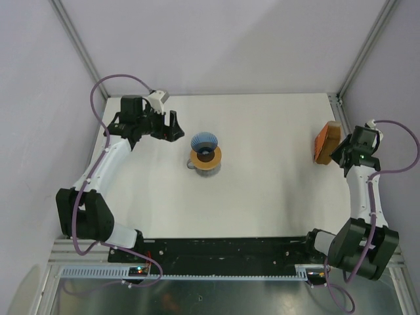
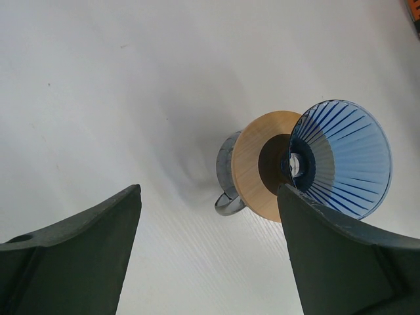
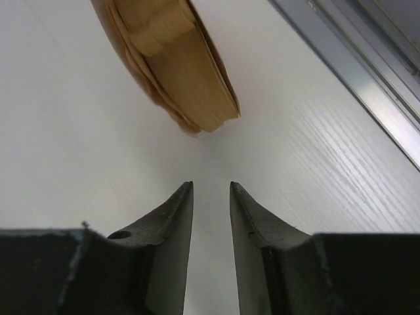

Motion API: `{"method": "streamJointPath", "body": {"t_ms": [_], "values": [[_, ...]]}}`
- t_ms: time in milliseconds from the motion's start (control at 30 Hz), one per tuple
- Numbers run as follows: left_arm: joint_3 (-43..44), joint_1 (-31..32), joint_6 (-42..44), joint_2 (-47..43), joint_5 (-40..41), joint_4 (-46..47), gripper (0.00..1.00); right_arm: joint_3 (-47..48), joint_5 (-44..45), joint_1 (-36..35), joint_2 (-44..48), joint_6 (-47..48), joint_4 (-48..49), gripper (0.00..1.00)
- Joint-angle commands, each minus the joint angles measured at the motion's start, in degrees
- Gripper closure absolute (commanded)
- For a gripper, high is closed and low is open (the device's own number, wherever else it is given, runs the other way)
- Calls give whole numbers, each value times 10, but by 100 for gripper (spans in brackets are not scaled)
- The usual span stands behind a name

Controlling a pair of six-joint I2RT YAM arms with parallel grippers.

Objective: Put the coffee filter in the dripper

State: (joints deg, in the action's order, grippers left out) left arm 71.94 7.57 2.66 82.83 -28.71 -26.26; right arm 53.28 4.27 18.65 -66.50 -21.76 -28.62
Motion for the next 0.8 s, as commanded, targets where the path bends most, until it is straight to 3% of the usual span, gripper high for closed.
{"method": "streamJointPath", "body": {"t_ms": [0,133,233,500,767], "values": [[-3,-3,16,-22,-15,9,12,-5,-60,28,-24,28,124,67],[-5,-4,14,-22,-16,9,12,-7,-115,25,-50,52,196,72],[-5,-4,13,-18,-14,9,12,-6,-111,6,-72,80,238,68],[-3,-4,8,-5,-12,9,12,21,-78,-11,-122,119,249,76],[-1,-4,5,1,-12,9,12,41,-83,-10,-147,150,243,77]]}}
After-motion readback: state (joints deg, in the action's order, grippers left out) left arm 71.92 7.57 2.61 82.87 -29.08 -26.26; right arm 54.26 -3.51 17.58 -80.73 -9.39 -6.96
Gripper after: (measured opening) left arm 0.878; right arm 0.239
